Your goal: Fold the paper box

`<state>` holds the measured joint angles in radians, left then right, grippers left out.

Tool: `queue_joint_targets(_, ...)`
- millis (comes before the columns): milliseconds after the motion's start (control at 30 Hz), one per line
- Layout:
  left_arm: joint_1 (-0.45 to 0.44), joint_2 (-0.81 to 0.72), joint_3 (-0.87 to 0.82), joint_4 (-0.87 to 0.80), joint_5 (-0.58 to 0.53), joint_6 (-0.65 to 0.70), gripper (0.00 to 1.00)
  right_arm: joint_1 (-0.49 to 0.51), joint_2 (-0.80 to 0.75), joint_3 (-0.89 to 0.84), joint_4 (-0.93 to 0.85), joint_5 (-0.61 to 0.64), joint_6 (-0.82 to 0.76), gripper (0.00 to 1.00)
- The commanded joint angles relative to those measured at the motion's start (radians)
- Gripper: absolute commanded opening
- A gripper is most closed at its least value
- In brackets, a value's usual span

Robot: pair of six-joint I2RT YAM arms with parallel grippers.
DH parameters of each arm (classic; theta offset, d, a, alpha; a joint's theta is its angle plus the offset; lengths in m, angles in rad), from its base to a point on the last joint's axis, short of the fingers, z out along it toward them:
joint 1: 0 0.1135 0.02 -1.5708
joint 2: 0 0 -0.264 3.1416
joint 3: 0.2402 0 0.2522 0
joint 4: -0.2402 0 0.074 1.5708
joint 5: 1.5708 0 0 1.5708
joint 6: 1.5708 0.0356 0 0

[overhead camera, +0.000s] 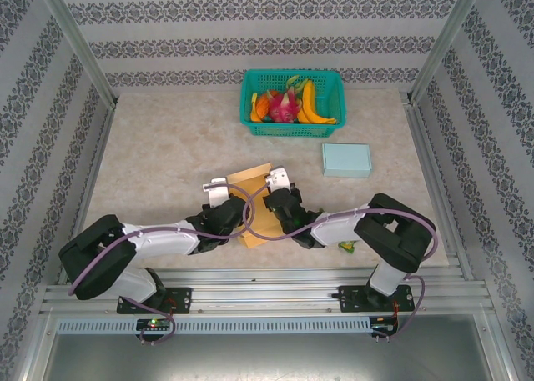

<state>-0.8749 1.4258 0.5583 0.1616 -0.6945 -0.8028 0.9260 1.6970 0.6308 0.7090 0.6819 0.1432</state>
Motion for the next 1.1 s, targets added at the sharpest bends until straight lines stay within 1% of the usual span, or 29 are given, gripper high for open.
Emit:
queue_joint_targets(0, -0.008, -0.001, 0.016, -0.134, -0.143, -0.100, 0.00, -0.029, 0.038, 0.006, -0.084, 0.214, 0.008, 0.14)
queue_joint_targets(100, -0.009, -0.004, 0.020, -0.146, -0.144, -0.100, 0.00, -0.040, 0.028, 0.007, -0.100, 0.217, 0.014, 0.17)
queue_joint_targets(167, -0.009, -0.010, 0.014, -0.136, -0.133, -0.090, 0.00, -0.066, 0.006, -0.008, -0.105, 0.170, 0.037, 0.18)
queue_joint_targets(233, -0.009, -0.012, 0.005, -0.102, -0.115, -0.072, 0.00, -0.100, -0.015, -0.017, -0.135, 0.080, 0.083, 0.19)
queue_joint_targets(300, -0.008, -0.009, 0.002, -0.074, -0.097, -0.058, 0.00, -0.123, -0.027, -0.033, -0.119, -0.018, 0.101, 0.20)
queue_joint_targets(400, -0.009, -0.005, 0.007, -0.052, -0.070, -0.046, 0.00, -0.127, -0.028, -0.051, -0.072, -0.146, 0.085, 0.24)
queue_joint_targets(467, -0.009, -0.004, 0.010, -0.054, -0.063, -0.047, 0.00, -0.122, -0.026, -0.050, -0.064, -0.226, 0.079, 0.29)
queue_joint_targets(500, -0.009, -0.004, 0.009, -0.054, -0.060, -0.048, 0.00, -0.117, -0.024, -0.052, -0.054, -0.247, 0.077, 0.30)
queue_joint_targets(667, -0.008, -0.014, 0.006, -0.052, -0.053, -0.058, 0.00, -0.099, -0.020, -0.069, -0.022, -0.305, 0.107, 0.38)
queue_joint_targets(733, -0.009, -0.017, 0.005, -0.051, -0.047, -0.058, 0.00, -0.099, -0.013, -0.070, -0.021, -0.314, 0.113, 0.40)
queue_joint_targets(867, -0.009, -0.013, 0.015, -0.048, -0.029, -0.052, 0.00, -0.102, 0.007, -0.065, -0.013, -0.312, 0.113, 0.40)
queue_joint_targets(933, -0.008, -0.012, 0.020, -0.054, -0.028, -0.052, 0.00, -0.104, 0.007, -0.067, -0.009, -0.304, 0.116, 0.37)
queue_joint_targets(1067, -0.008, -0.012, 0.024, -0.072, -0.046, -0.056, 0.00, -0.104, -0.004, -0.068, -0.031, -0.229, 0.116, 0.33)
